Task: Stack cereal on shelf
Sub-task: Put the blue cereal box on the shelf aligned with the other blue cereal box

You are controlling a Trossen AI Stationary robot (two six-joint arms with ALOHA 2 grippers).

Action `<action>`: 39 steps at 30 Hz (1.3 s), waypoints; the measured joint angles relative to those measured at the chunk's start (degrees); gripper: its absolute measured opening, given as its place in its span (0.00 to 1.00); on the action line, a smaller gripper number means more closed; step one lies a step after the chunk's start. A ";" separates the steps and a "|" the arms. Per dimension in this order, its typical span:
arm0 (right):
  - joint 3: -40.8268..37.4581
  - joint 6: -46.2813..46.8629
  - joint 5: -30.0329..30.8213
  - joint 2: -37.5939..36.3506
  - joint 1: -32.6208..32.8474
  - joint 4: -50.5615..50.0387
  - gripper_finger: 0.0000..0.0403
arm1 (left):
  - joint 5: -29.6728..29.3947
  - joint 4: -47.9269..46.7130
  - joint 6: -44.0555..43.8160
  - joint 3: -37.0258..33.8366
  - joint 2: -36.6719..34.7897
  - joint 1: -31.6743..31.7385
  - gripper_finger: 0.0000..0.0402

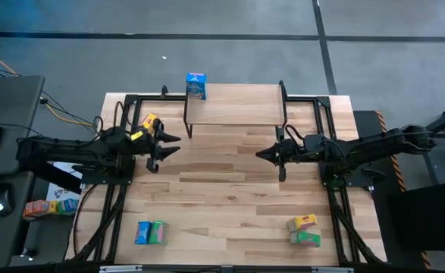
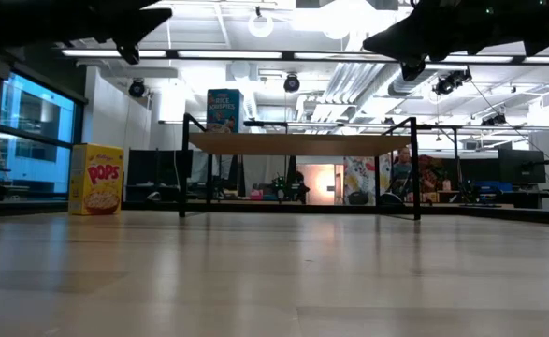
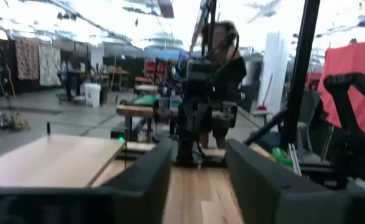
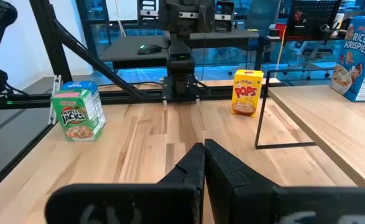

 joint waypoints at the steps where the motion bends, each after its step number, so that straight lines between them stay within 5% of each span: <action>1: 0.00 0.00 0.00 0.00 0.00 0.00 0.00 | -0.01 -0.04 -0.47 0.22 0.42 -0.20 0.44; 9: 0.00 0.97 -0.10 0.00 0.00 0.00 0.00 | 0.20 -9.15 -5.52 7.02 4.26 -0.64 0.68; 12: 0.00 1.09 -0.21 0.00 0.00 0.00 0.00 | -0.54 -25.75 -7.73 16.92 5.83 -2.16 0.70; 15: 0.00 1.09 -0.20 0.00 0.00 -0.01 0.00 | -8.00 -46.74 -14.00 29.63 9.74 -4.88 0.70; 20: 0.00 1.09 -0.21 0.02 0.00 -0.85 0.00 | -13.37 -80.81 -32.08 47.88 18.02 -10.45 0.70; 24: 0.00 1.36 -0.21 0.02 0.00 -0.87 0.00 | -14.86 -96.54 -50.14 53.81 22.93 -19.05 0.70; 30: 0.00 2.64 -0.23 0.02 0.00 -1.29 0.00 | -18.07 -107.79 -75.85 54.06 27.73 -36.95 0.70; 39: -0.02 3.67 -0.34 0.02 0.02 -2.27 0.00 | -20.61 -109.31 -110.14 54.06 34.90 -59.39 0.70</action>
